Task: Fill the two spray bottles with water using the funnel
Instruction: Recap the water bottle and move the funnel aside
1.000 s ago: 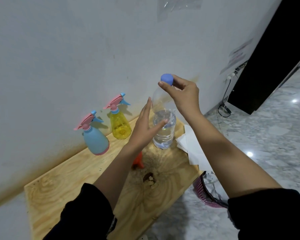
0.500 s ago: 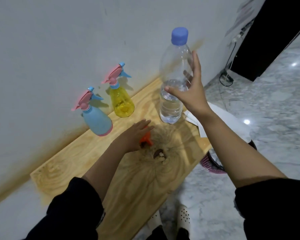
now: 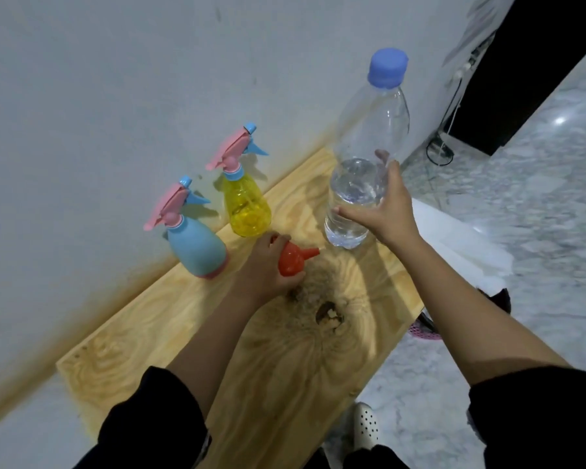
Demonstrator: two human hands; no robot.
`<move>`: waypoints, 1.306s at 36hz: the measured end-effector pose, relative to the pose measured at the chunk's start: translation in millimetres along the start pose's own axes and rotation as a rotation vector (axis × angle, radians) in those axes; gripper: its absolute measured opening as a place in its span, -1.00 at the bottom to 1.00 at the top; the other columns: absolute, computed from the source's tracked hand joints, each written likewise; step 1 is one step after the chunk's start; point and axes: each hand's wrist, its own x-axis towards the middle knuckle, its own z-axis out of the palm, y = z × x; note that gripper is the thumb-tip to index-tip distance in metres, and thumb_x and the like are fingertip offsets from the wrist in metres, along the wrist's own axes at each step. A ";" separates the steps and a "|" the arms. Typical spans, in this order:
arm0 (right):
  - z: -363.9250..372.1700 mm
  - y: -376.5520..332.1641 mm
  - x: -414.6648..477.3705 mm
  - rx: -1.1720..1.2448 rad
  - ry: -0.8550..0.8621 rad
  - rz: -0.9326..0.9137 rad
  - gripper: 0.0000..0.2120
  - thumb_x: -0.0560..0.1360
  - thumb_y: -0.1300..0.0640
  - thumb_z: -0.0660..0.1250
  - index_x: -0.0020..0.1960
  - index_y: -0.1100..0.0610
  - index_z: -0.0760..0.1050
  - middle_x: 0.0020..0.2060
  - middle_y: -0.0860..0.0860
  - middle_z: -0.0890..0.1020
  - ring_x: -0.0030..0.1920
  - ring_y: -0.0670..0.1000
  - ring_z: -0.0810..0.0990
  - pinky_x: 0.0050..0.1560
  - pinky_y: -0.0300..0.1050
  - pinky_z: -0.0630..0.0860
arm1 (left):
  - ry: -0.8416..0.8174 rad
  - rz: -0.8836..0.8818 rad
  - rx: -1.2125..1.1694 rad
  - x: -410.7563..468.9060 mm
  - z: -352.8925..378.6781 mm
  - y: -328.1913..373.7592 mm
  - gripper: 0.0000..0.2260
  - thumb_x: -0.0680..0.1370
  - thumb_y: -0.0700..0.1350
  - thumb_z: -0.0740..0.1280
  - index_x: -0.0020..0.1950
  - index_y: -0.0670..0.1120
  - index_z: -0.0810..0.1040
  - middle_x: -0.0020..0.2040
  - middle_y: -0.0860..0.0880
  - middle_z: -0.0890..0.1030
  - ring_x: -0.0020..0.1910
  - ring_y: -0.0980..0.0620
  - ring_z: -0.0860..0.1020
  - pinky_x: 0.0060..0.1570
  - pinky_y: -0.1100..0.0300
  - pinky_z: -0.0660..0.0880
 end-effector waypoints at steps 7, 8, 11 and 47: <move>1.1 -1.5 10.3 0.004 0.079 0.020 -0.10 0.05 -0.10 0.63 0.28 -0.12 0.28 0.19 -0.06 0.52 0.16 0.02 0.54 0.17 0.06 0.52 | 0.216 -0.265 -0.326 1.7 21.3 13.7 -0.42 0.31 -0.01 0.57 0.26 -0.09 0.46 0.14 -0.02 0.43 0.05 0.13 0.39 -0.01 0.48 0.27; 0.2 -1.8 14.3 0.006 0.075 0.021 -0.10 0.05 -0.09 0.64 0.28 -0.12 0.28 0.18 -0.07 0.52 0.16 0.01 0.53 0.17 0.06 0.52 | 0.232 -0.295 -0.362 3.7 26.1 16.8 -0.43 0.32 -0.01 0.56 0.26 -0.08 0.45 0.14 -0.02 0.43 0.06 0.11 0.40 0.03 0.39 0.31; -1.1 -4.0 29.5 -0.024 0.057 0.010 -0.12 0.07 -0.04 0.65 0.29 -0.07 0.30 0.12 -0.10 0.52 0.13 -0.02 0.52 0.13 -0.01 0.52 | 0.300 -0.376 -0.445 14.2 39.2 24.3 -0.44 0.34 0.01 0.55 0.26 -0.07 0.44 0.14 -0.01 0.44 0.10 0.06 0.43 0.11 0.23 0.36; 38.9 6.8 201.5 -0.057 -0.407 -0.282 -0.13 0.18 -0.15 0.53 0.36 -0.02 0.18 0.23 -0.10 0.40 0.18 -0.09 0.46 0.04 -0.11 0.51 | 0.649 -0.678 -0.236 161.3 92.3 9.0 -0.49 0.50 0.20 0.28 0.32 -0.04 0.27 0.22 -0.03 0.41 0.14 0.01 0.44 0.13 0.05 0.48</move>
